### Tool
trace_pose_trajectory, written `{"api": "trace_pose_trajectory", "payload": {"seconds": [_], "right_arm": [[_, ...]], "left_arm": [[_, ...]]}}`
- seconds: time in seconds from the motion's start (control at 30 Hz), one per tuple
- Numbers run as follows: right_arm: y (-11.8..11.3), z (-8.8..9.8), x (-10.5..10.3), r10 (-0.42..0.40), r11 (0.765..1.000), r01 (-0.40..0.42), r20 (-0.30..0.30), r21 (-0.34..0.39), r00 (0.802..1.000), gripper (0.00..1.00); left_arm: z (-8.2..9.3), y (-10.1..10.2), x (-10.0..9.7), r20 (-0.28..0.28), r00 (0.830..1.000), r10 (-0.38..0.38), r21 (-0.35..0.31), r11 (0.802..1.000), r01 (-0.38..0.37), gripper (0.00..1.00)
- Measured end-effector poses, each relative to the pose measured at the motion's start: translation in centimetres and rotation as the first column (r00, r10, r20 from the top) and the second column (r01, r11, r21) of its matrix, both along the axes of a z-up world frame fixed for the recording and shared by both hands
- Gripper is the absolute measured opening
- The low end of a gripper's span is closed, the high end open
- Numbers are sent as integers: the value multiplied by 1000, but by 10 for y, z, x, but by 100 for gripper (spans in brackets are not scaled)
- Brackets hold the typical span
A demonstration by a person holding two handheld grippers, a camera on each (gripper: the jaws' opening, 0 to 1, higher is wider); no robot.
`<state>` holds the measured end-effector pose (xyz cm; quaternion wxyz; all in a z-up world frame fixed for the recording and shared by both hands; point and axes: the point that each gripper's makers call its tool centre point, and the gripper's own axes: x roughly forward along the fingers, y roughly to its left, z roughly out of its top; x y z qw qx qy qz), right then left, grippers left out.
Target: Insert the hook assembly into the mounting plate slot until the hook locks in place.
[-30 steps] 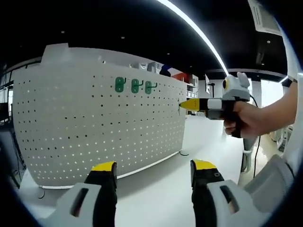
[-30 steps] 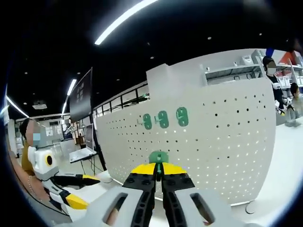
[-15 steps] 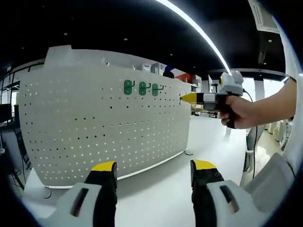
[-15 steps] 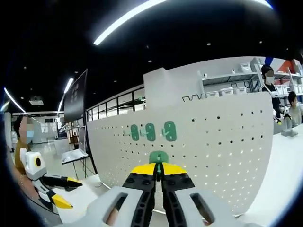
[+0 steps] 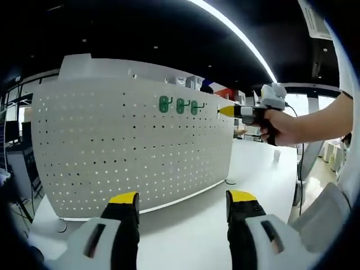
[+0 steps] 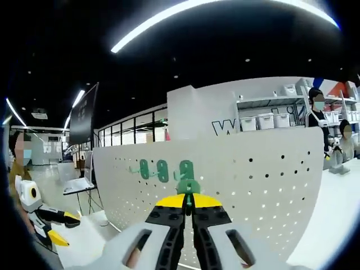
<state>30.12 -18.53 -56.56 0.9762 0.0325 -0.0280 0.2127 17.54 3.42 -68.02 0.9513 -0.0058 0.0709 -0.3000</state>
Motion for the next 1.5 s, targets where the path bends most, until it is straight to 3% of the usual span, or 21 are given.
{"api": "trace_pose_trajectory", "payload": {"seconds": [0.77,1.5], "right_arm": [[-19,20,39,-88,991,96,87,-88,992,0],[-19,17,57,-88,991,96,85,-91,992,1]], "left_arm": [[-4,9,-4,-16,1000,25,0,1000,-25,62],[-14,14,-4,-44,999,32,4,999,-31,61]]}}
